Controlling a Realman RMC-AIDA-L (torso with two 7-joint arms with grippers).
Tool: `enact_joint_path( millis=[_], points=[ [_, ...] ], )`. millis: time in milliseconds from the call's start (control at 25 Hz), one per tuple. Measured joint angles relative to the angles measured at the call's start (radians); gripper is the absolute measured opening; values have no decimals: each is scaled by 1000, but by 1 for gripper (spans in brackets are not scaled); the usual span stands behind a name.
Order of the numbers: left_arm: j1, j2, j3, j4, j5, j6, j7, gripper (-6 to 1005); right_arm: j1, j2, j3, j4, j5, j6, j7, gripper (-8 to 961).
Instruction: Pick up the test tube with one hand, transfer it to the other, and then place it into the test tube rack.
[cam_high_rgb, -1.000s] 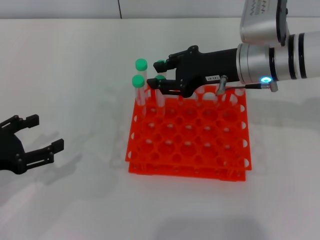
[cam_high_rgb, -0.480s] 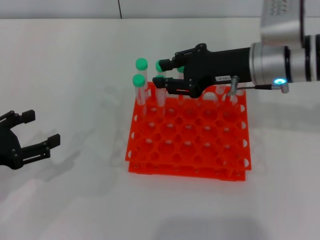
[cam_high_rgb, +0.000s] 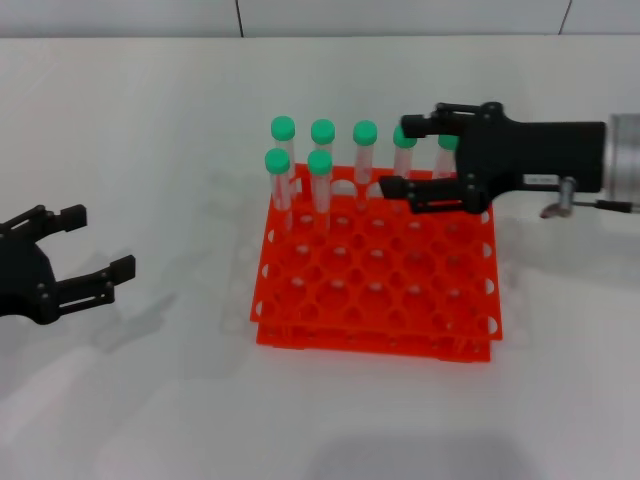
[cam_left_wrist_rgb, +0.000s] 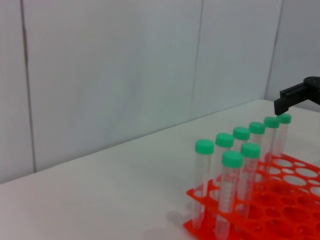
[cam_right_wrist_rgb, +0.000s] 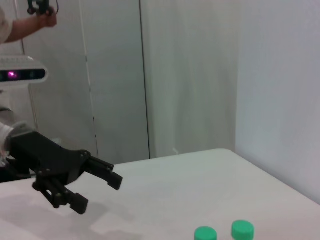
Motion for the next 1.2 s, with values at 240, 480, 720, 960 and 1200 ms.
enact_joint_path(
  millis=[240,480,720,960,1200],
  points=[
    [-40,10,-1,-22,21,24,-9,895,-53,-3,64,8,0,-85,-51,811],
    [-61,21,-3,-27,28,51,-10,894,-91,-4,86,36,-2,-110,-126,868],
    [-78,25,-3,-28,38,82,-11,894,-94,-22,124,107,-12,-146,-146,867],
    [-100,34,-3,-38,50,120,-18,894,-96,-40,124,143,-20,-174,-171,865],
    [-123,48,-3,-63,53,136,-23,894,-99,-60,129,175,-25,-195,-179,864]
  ],
)
